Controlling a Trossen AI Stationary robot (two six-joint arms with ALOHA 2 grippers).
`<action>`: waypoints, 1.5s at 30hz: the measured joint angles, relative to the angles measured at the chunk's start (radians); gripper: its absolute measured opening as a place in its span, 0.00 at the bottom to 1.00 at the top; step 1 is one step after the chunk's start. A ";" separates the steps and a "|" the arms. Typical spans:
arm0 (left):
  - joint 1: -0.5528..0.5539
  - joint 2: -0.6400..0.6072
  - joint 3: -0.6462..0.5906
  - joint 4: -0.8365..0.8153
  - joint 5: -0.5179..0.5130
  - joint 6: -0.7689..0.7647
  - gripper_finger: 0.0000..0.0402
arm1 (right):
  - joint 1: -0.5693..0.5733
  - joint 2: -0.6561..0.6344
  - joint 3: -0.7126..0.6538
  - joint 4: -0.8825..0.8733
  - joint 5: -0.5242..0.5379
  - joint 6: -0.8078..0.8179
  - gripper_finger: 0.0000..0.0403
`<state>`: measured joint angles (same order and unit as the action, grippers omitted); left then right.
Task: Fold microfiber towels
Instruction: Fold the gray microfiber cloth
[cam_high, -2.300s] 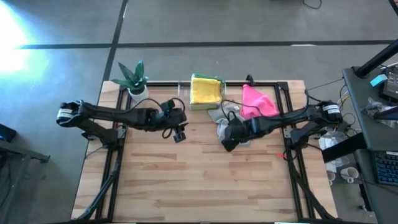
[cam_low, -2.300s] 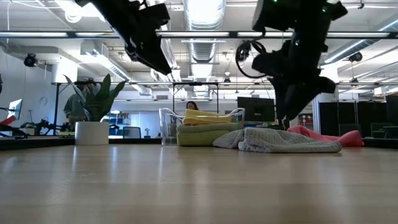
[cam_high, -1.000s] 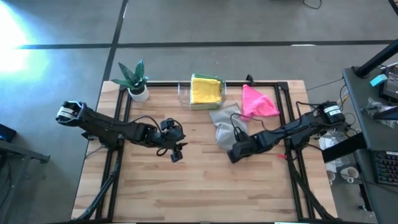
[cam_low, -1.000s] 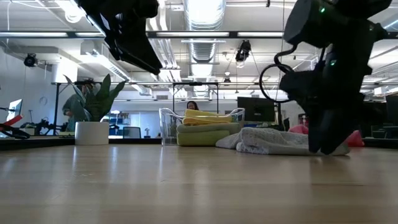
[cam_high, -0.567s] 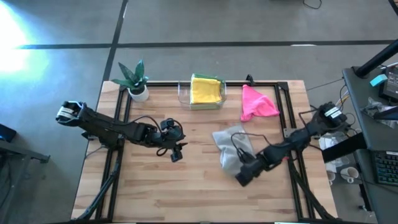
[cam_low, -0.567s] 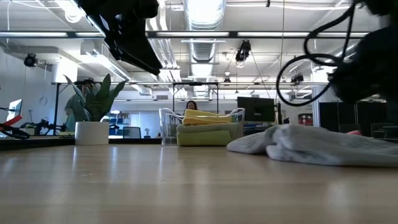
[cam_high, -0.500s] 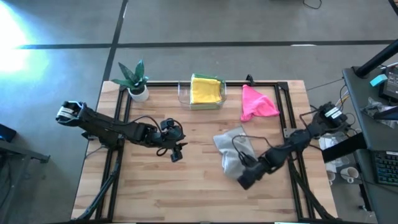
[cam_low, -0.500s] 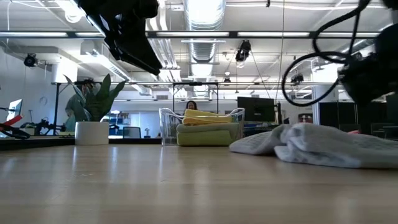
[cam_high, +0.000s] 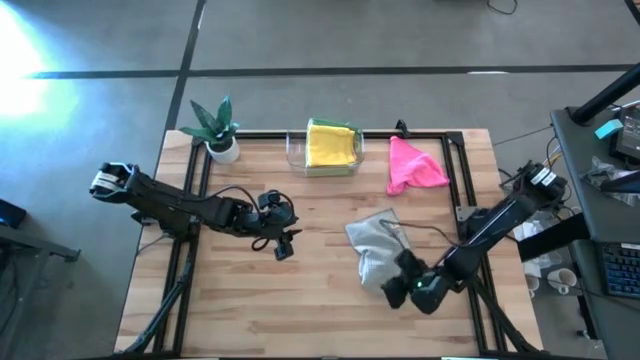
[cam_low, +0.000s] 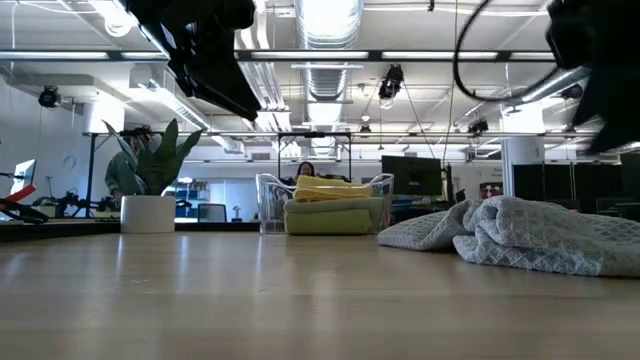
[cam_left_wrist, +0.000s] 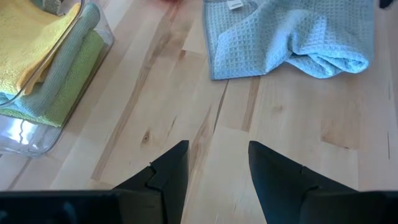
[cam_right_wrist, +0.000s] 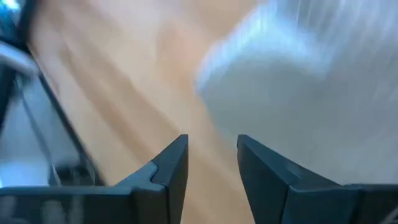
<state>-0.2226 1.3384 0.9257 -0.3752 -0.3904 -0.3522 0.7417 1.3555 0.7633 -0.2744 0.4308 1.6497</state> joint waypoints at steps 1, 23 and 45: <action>0.000 0.000 0.000 0.000 0.000 -0.001 0.37 | -0.003 -0.015 0.006 -0.023 0.074 -0.018 0.32; 0.000 0.000 0.000 0.138 0.000 0.079 0.37 | -0.375 -0.260 -0.011 -0.654 0.206 0.042 0.32; 0.067 0.000 0.000 0.179 0.000 0.133 0.37 | -0.836 -0.239 -0.207 -0.252 -0.118 -0.449 0.42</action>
<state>-0.1560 1.3388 0.9257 -0.1967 -0.3900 -0.2188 -0.0945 1.1160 0.5559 -0.5261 0.3126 1.2002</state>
